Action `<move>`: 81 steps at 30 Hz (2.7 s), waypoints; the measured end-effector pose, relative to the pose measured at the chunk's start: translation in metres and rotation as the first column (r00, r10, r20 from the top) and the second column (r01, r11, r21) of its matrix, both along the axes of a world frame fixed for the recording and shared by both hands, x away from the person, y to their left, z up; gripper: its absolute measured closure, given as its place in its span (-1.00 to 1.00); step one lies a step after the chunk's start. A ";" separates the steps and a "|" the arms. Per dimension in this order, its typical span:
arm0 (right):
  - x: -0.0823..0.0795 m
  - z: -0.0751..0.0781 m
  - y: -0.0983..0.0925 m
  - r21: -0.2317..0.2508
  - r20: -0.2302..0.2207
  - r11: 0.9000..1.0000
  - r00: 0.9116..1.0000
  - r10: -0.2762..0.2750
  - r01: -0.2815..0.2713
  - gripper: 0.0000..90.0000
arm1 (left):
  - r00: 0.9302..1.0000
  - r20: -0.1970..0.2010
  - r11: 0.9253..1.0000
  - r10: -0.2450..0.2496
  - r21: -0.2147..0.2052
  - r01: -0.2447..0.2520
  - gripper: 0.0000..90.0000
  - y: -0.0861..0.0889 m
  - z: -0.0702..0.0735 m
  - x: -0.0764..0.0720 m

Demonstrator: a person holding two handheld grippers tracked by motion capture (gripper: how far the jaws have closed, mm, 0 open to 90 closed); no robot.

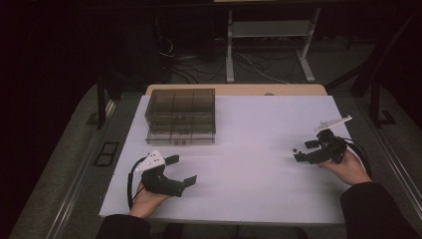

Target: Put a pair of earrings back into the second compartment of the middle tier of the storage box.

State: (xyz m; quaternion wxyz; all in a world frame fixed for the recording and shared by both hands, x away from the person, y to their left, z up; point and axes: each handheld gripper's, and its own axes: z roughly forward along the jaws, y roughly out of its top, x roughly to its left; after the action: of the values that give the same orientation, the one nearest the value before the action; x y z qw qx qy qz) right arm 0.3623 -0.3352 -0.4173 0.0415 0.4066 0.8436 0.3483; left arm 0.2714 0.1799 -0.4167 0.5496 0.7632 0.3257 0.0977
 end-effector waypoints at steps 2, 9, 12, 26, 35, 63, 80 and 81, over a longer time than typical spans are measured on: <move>0.002 -0.001 -0.002 -0.007 0.007 1.000 1.000 -0.007 0.007 -0.48 | 1.000 0.000 1.000 0.000 -0.001 0.000 -1.00 0.000 0.000 0.000; 0.008 -0.008 -0.005 -0.018 0.008 1.000 1.000 -0.012 0.012 -0.20 | 1.000 0.000 1.000 -0.002 0.003 0.002 -1.00 0.000 0.000 0.001; 0.012 -0.012 -0.006 -0.023 0.008 1.000 1.000 -0.011 0.011 -0.11 | 1.000 0.000 1.000 -0.006 0.004 0.006 -1.00 0.000 0.000 0.001; 0.018 -0.022 -0.004 -0.043 0.010 0.999 1.000 0.004 -0.004 0.33 | 1.000 0.004 1.000 -0.003 0.007 0.003 -1.00 0.000 0.000 0.001; 0.018 -0.025 -0.002 -0.066 0.009 0.998 1.000 0.018 -0.017 0.58 | 1.000 0.005 1.000 0.002 0.006 -0.002 -1.00 0.000 -0.001 0.001; 0.009 -0.001 0.004 -0.057 0.021 0.998 1.000 0.014 -0.013 0.77 | 1.000 -0.005 1.000 0.001 0.003 -0.001 -1.00 0.001 -0.002 0.003; 0.019 0.046 0.043 -0.033 0.041 0.995 0.995 0.092 -0.091 0.77 | 1.000 -0.009 1.000 0.000 0.005 0.000 -1.00 0.002 -0.004 0.007; 0.019 0.048 0.045 -0.032 0.042 0.995 0.995 0.095 -0.094 0.77 | 1.000 -0.009 1.000 0.001 0.000 -0.001 -1.00 0.002 -0.004 0.007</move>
State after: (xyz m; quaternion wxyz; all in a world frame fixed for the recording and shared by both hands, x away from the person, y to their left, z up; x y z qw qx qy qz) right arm 0.3814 -0.2899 -0.3688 0.0494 0.3579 0.8660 0.3458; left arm 0.2787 0.1821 -0.4205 0.5481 0.7634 0.3286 0.0945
